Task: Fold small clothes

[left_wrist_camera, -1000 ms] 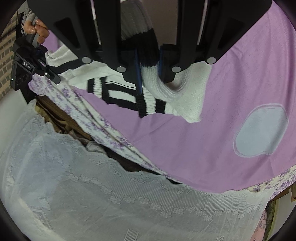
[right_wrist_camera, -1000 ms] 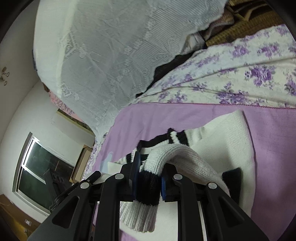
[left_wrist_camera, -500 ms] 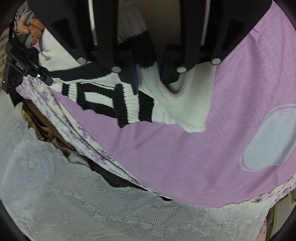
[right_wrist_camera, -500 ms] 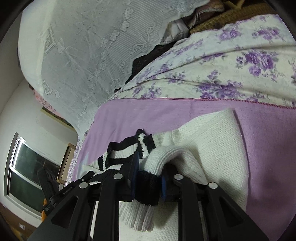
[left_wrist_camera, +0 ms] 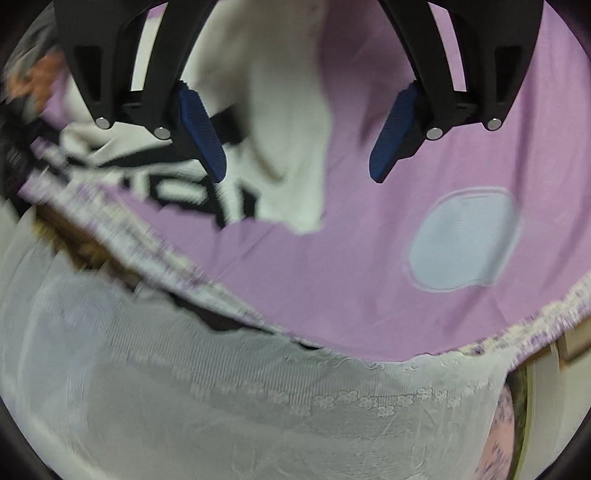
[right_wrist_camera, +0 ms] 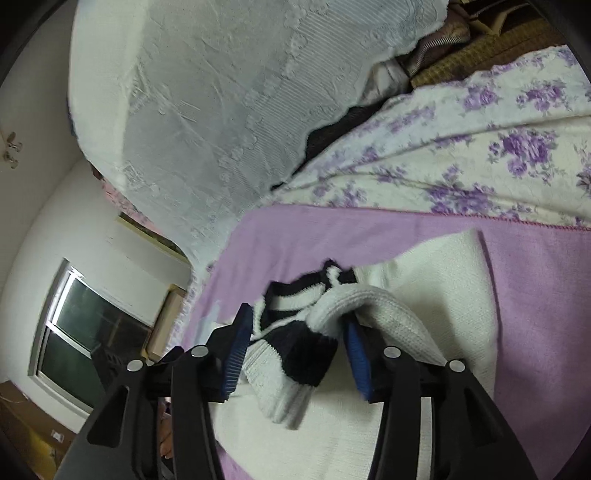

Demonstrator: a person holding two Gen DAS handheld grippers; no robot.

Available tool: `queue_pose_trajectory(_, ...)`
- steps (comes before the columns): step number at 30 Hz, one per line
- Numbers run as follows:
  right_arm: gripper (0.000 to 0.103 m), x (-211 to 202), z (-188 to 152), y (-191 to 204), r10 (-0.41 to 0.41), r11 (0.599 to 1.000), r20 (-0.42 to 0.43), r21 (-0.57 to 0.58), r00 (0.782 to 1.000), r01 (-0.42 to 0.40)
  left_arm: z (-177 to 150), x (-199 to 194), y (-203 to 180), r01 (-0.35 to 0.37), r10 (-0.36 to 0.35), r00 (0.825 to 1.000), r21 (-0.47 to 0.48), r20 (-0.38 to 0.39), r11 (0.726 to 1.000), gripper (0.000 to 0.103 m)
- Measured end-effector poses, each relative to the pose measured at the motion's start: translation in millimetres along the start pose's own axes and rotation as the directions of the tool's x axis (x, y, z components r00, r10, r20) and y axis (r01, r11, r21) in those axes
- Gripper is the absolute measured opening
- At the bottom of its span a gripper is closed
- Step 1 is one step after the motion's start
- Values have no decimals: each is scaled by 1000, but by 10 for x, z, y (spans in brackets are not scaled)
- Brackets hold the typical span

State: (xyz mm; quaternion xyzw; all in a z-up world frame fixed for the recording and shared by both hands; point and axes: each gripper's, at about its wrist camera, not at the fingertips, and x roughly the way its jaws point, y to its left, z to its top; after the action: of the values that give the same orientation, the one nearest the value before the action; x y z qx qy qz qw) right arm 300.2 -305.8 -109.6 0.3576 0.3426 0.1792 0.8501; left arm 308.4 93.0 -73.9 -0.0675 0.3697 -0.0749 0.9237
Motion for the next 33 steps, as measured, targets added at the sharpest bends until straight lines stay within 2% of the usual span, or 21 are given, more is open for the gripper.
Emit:
queue_pose_trajectory(5,51,-214,-67,-13,-40,998,10,-58,999,40,-183,28,-20,-115,116,993,135,1,984,77)
queue_pose_trajectory(9,51,-427,-244,14,-93,987,11,-130,996,94,-241,63,-105,-106,110,994,200,-9,974,77)
queue_pose_trajectory(13,51,-493,-436,113,-166,959,-14,-234,986,158,-365,61,-350,-128,134,991,338,6,933,77)
queue_pose_trajectory(16,51,-472,-597,239,-242,914,-17,-340,970,222,-420,63,-476,-140,146,989,404,17,904,81)
queue_pose_trajectory(19,49,-346,-722,411,-364,814,23,-479,931,330,-471,143,-583,-179,189,982,455,24,872,85)
queue_pose_trajectory(20,48,-274,-765,470,-407,764,46,-530,912,368,-489,182,-627,-199,209,977,480,33,854,85)
queue_pose_trajectory(22,46,-89,-780,584,-453,688,66,-608,889,396,-468,206,-718,-232,228,971,509,72,829,85)
queue_pose_trajectory(24,46,76,-680,676,-459,665,76,-631,885,399,-348,241,-807,-298,272,954,512,127,806,85)
queue_pose_trajectory(25,45,134,-595,697,-449,677,81,-619,890,398,-275,268,-819,-321,291,947,494,139,808,88)
queue_pose_trajectory(26,45,194,-405,677,-427,722,101,-560,898,406,-171,308,-799,-346,316,938,452,143,822,90)
queue_pose_trajectory(27,45,206,-251,612,-410,770,120,-486,904,413,-7,384,-697,-354,335,935,355,115,865,92)
queue_pose_trajectory(29,44,181,-4,351,-372,871,134,-291,919,395,136,492,-490,-340,339,940,219,42,915,92)
queue_pose_trajectory(30,44,144,25,218,-341,905,129,-223,931,363,183,545,-290,-299,303,953,119,-15,947,92)
queue_pose_trajectory(32,44,95,-15,136,-316,919,116,-210,942,335,169,544,-38,-219,219,974,4,-53,976,92)
queue_pose_trajectory(33,44,63,-46,156,-317,913,132,-225,939,340,160,509,18,-199,198,979,-16,-49,980,92)
